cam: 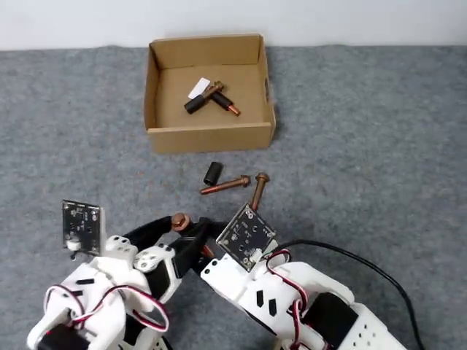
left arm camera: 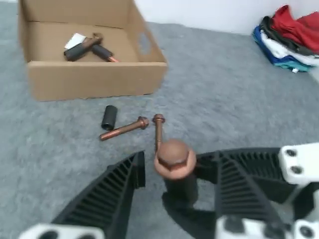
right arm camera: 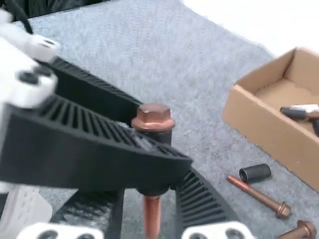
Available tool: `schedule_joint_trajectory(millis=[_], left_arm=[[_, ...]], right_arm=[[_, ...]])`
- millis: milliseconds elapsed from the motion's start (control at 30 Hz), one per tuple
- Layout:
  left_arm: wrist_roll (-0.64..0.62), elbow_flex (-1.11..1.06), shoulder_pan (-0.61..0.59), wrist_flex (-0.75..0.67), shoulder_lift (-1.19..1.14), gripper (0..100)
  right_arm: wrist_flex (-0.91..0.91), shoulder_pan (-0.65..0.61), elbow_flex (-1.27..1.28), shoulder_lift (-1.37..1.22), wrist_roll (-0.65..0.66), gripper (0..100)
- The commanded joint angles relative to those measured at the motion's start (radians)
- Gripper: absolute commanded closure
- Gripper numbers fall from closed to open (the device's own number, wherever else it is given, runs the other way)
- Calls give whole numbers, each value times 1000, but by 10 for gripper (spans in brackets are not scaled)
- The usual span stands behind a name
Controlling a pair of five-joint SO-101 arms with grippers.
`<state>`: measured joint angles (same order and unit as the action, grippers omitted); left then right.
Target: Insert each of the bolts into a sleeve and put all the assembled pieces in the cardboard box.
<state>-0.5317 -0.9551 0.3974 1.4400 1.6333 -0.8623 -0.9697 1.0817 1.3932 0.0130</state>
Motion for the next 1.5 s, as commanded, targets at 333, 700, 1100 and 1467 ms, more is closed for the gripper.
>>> schedule_joint_trajectory(millis=[333, 700, 1100, 1467], left_arm=[[-6, 122, -49, 8, -5, 765], [137, 188, -269, -43, 3, 992], [473, -286, -644, -112, 3, 995], [542, -650, -655, -358, 3, 995]], right_arm=[[31, 51, 20, 13, 2, 991], [27, 306, 52, 4, -173, 991], [74, 443, -255, -443, -192, 991], [203, 553, -825, -1132, -120, 991]])
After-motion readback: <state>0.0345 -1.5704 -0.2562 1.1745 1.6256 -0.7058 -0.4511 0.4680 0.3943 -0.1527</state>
